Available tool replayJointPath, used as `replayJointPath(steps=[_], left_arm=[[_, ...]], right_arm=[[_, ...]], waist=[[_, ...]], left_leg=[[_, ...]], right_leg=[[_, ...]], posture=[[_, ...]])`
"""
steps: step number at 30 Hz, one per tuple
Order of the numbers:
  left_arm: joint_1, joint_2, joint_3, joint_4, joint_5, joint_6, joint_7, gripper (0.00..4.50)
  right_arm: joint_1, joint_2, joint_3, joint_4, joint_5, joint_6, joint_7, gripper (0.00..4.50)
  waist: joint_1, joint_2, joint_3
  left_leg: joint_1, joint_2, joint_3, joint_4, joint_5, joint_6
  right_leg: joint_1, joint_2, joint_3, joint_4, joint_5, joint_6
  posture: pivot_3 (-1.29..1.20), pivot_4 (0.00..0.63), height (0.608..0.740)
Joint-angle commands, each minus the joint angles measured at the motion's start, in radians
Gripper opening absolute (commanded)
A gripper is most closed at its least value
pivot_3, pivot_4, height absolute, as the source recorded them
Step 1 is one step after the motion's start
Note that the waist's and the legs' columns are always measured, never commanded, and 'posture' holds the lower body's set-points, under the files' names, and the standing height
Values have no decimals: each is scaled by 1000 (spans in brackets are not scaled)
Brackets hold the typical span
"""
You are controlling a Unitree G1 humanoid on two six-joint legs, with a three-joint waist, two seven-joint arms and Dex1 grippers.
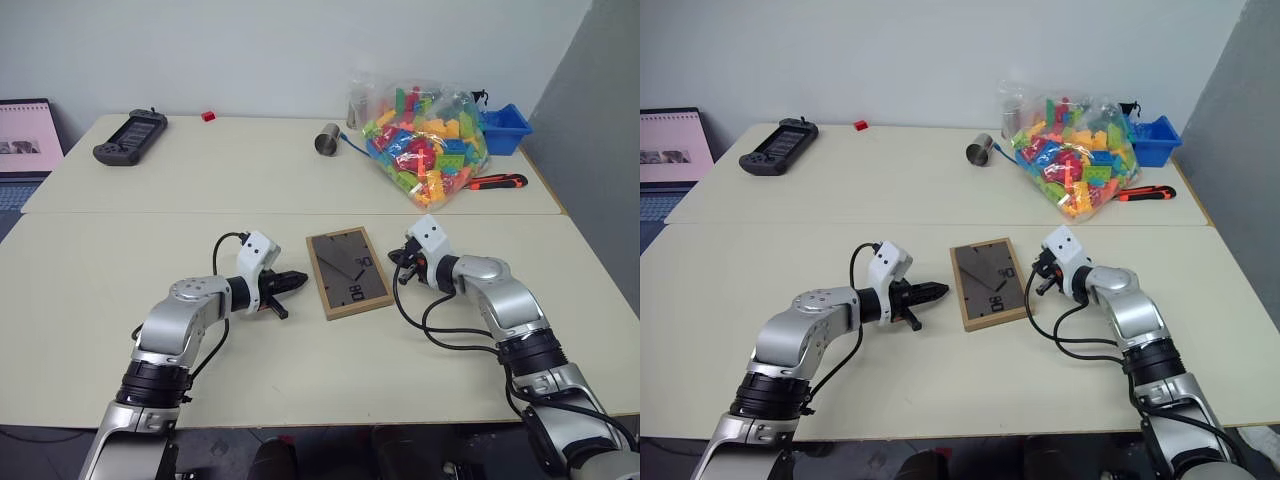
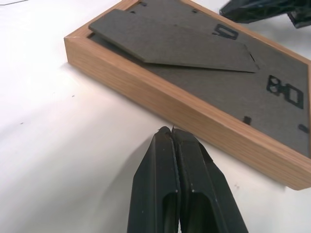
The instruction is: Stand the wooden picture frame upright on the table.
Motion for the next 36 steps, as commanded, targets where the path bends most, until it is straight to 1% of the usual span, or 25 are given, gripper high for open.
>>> replayJointPath(steps=[1, 9, 14, 21, 32, 36], left_arm=[[-42, -29, -9, 14, 9, -35, 29, 8], [-63, -36, -6, 39, 16, -48, 39, 8], [-12, 29, 11, -40, -4, 0, 8, 8], [71, 85, 70, -132, -27, 51, 29, 8], [104, 86, 100, -130, -20, 52, 63, 8], [101, 81, 104, -126, -22, 49, 71, 8]], right_arm=[[-1, 26, 32, -84, 33, 10, 54, 0], [9, 51, 56, -142, 63, 38, 127, 0], [-15, 81, 72, -135, 49, 36, 133, 0], [-31, 138, 110, -135, 43, 35, 143, 0], [-57, 201, 134, -150, 64, 66, 188, 0], [-61, 203, 143, -146, 56, 68, 206, 0]], waist=[[0, 0, 0], [0, 0, 0], [-5, 0, 0], [-3, 0, 0], [-4, 0, 0], [-4, 0, 0]], left_leg=[[0, 0, 0, 0, 0, 0], [0, -1, -3, 0, 0, 0], [0, -1, -4, 0, 0, 0], [0, -1, -5, 0, 0, 0], [0, -2, -6, 0, 0, 0], [0, -2, -6, 0, 0, 0]], right_leg=[[0, 0, 0, 0, 0, 0], [1, 0, 0, 0, 0, 0], [1, 0, -1, 0, 0, 0], [1, 0, -1, 0, 0, 0], [1, 0, -2, 0, 0, -1], [1, 0, -2, 0, 0, -1]], posture=[[0, 150, 740], [0, 150, 740], [0, 150, 740], [0, 150, 740], [0, 150, 740], [0, 150, 740]])
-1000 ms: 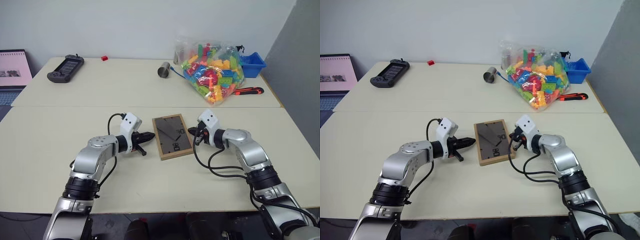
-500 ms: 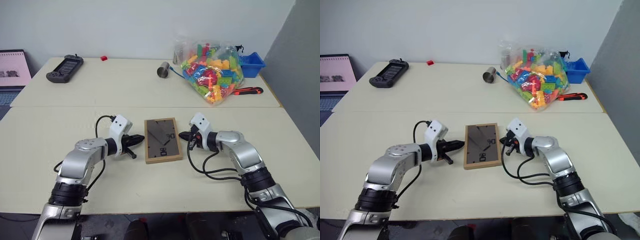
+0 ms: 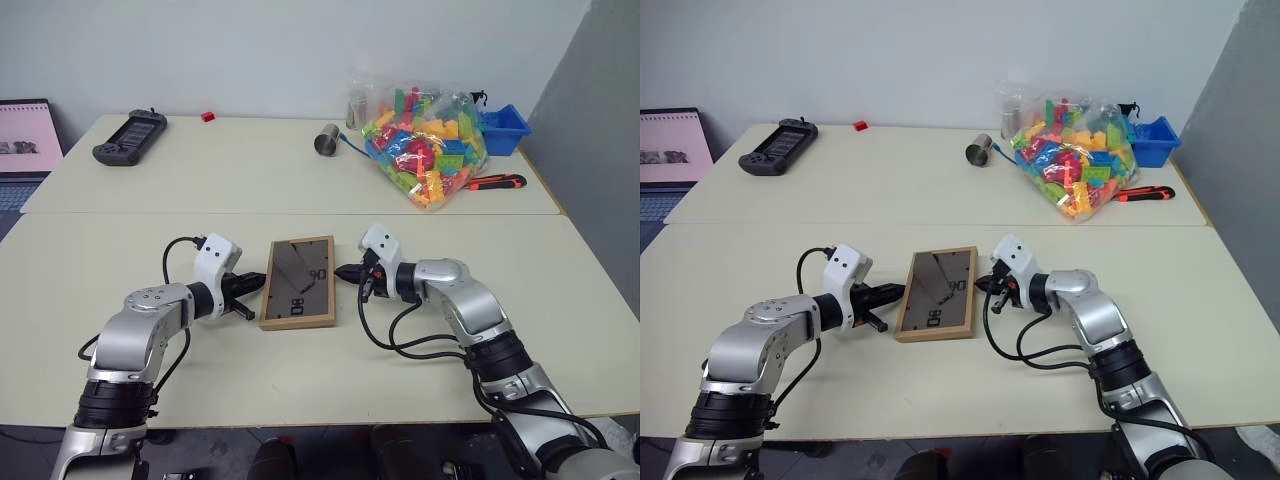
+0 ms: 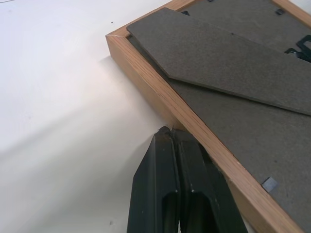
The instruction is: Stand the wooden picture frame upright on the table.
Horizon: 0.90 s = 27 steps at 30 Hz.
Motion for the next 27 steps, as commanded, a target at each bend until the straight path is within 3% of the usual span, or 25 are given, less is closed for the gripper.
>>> replayJointPath(steps=[1, 10, 27], left_arm=[[-14, -21, -19, -39, -28, -20, -12, 8], [-45, -16, -36, -16, -24, -25, -24, 8], [-19, 19, -50, -53, -42, 2, -71, 8]], right_arm=[[-34, 33, 52, -50, 32, -9, 43, 0], [-24, -14, 68, -45, 7, -19, 46, 0], [-48, -3, 50, -8, 3, -33, -8, 0]], waist=[[0, 0, 0], [2, 0, 0], [3, 0, 0]], left_leg=[[0, 0, 0, 0, 0, 0], [-1, 0, 0, 0, 0, 0], [-1, 0, -1, 0, 0, 0]], right_leg=[[0, 0, 0, 0, 0, 0], [0, 0, 0, 0, 0, 0], [0, 0, 0, 0, 0, 0]], posture=[[0, 150, 740], [0, 150, 740], [0, 150, 740]])
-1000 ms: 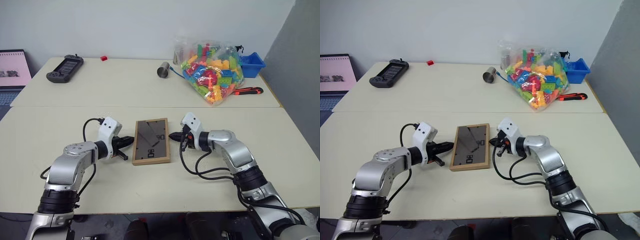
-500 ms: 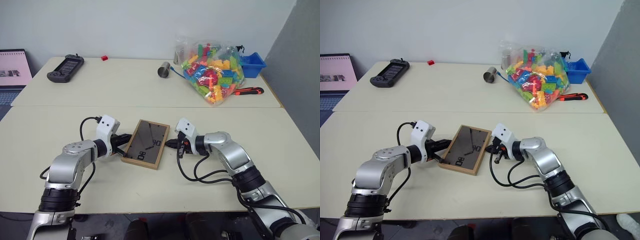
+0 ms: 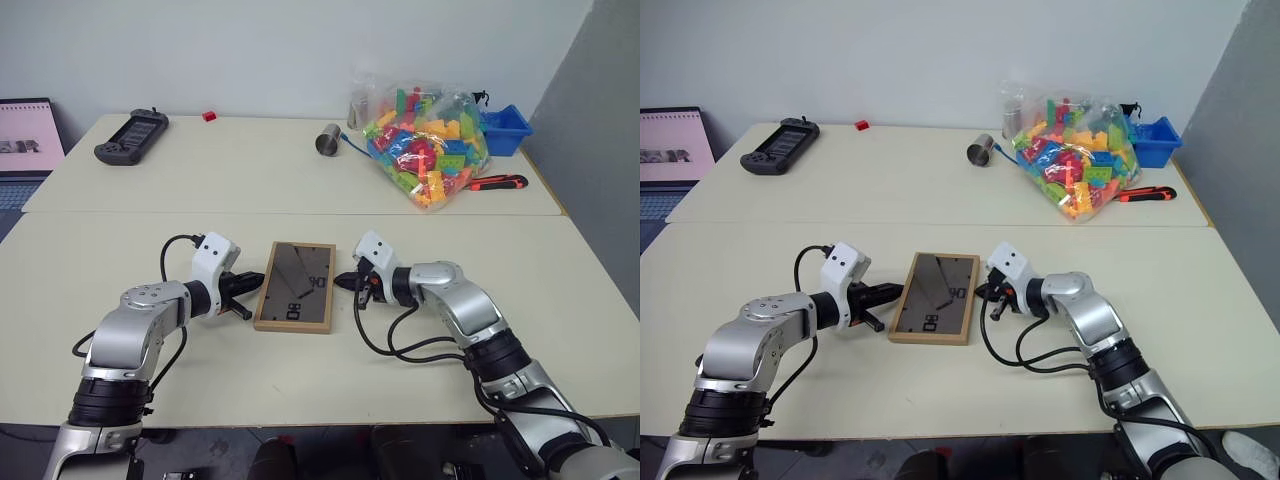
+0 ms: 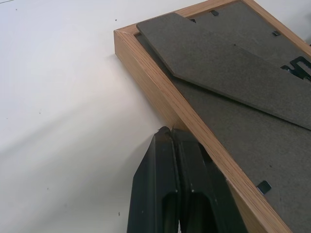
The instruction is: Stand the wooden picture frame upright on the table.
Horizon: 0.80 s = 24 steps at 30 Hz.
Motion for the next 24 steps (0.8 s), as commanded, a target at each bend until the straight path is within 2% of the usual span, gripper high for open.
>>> replayJointPath(steps=[1, 8, 13, 16, 21, 24], left_arm=[[-10, -8, -35, -47, -36, -17, -45, 8], [-7, -3, -10, -36, -39, -36, -42, 8], [-8, 87, 21, 27, -18, -97, -116, 8], [-31, 160, 77, 78, -103, -57, -233, 524], [-44, 240, 108, 144, -210, 75, -345, 1620], [-76, 253, 144, 154, -354, 305, -383, 2254]], right_arm=[[-36, 21, -1, -33, 16, -32, 4, 0], [-18, -14, 2, -43, 10, -32, 21, 0], [-8, -138, -27, -12, -10, -88, 71, 0], [-21, -238, -58, 2, 1, -136, 128, 0], [-39, -288, -75, 14, 18, -177, 175, 0], [-38, -297, -78, 15, 24, -191, 196, 0]], waist=[[0, 0, 0], [1, 0, 0], [1, 0, 0], [1, 0, 1], [-6, 1, 1], [-4, 1, 1]], left_leg=[[0, 0, 0, 0, 0, 0], [0, 0, 0, 0, 0, 0], [0, 0, 0, 0, 0, 0], [-1, 0, 0, 0, 0, 0], [0, 0, 0, -1, 0, 0], [0, 0, 0, -1, 0, 0]], right_leg=[[0, 0, 0, 0, 0, 0], [0, 0, 0, 0, 0, 0], [0, 0, 0, 0, 0, 0], [0, 0, 0, -2, 0, 0], [0, 0, 0, -1, -1, -1], [0, 0, -1, -1, -1, -1]], posture=[[0, 150, 740], [0, 150, 740], [0, 150, 740], [0, 150, 740], [0, 150, 740], [0, 150, 740]])
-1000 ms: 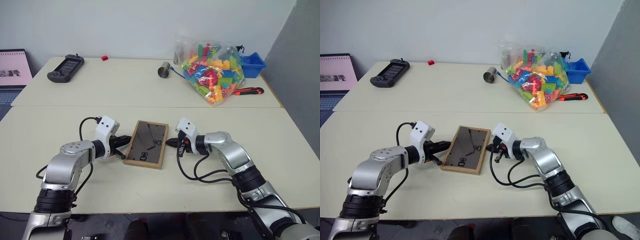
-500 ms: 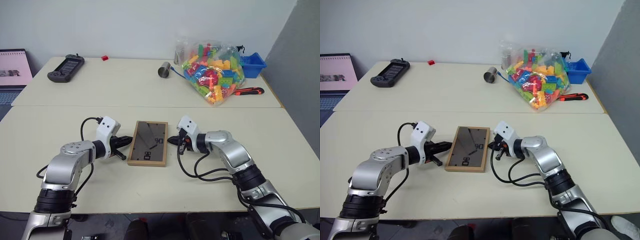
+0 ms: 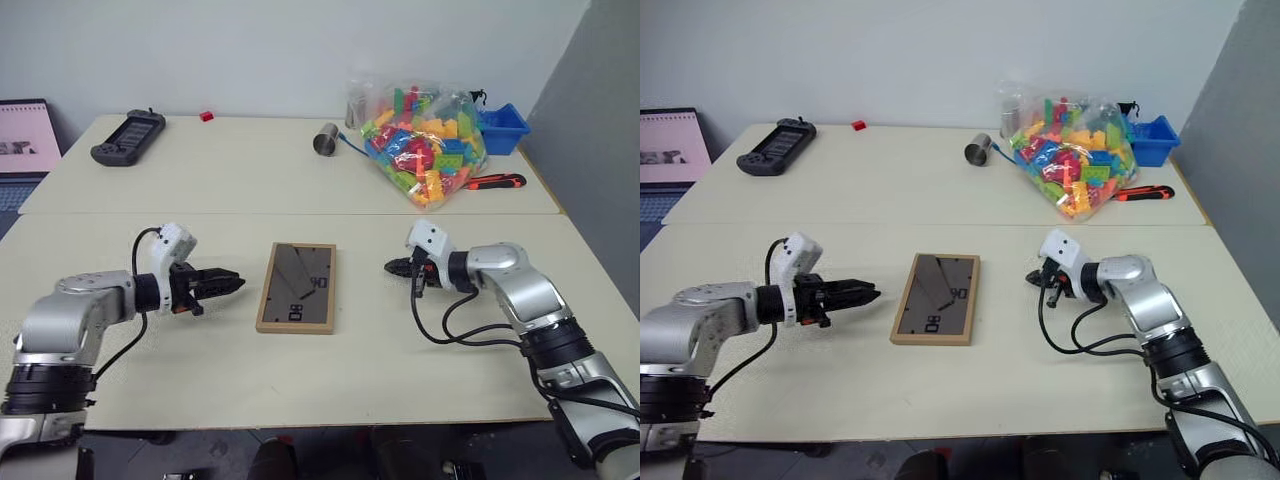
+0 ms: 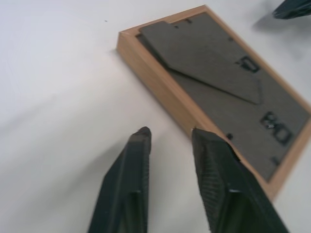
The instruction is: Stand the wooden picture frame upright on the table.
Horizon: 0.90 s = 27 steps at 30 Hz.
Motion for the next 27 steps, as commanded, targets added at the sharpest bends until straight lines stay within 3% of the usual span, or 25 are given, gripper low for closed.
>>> replayJointPath(steps=[1, 4, 11, 19, 27], left_arm=[[-41, 42, 47, 0, -181, 271, -75, 2405], [-37, 91, -17, 1, -206, 325, -140, 3079], [-132, 97, -135, 168, -156, 316, -187, 4469], [-209, 59, -242, 306, -85, 258, -230, 4469], [-330, -22, -382, 453, -16, 342, -253, 4469]], right_arm=[[-20, -14, -15, -15, 13, -42, 42, 0], [-15, -16, -1, -10, 2, -65, 64, 0], [-9, 14, 8, -18, -3, -61, 54, 0], [-2, 29, 38, -17, -31, -61, 40, 0], [-7, 75, 63, -21, -52, -42, 18, 0]], waist=[[2, 0, 0], [2, 0, 0], [5, 1, 1], [7, 1, 1], [8, 2, 1]], left_leg=[[-1, 0, -1, 0, 0, 0], [-1, 0, -2, 1, 0, 0], [-1, 0, -6, 1, 0, 0], [-2, 0, -11, 0, 0, 0], [-2, 0, -12, 1, 0, 0]], right_leg=[[0, 0, 0, 0, 0, 0], [0, 0, -2, 0, 0, 0], [1, 0, -6, 1, -1, -1], [1, 0, -14, 3, -4, -6], [3, 0, -15, 3, -4, -6]], posture=[[0, 150, 740], [0, 150, 740], [0, 150, 740], [0, 150, 740], [0, 150, 740]])
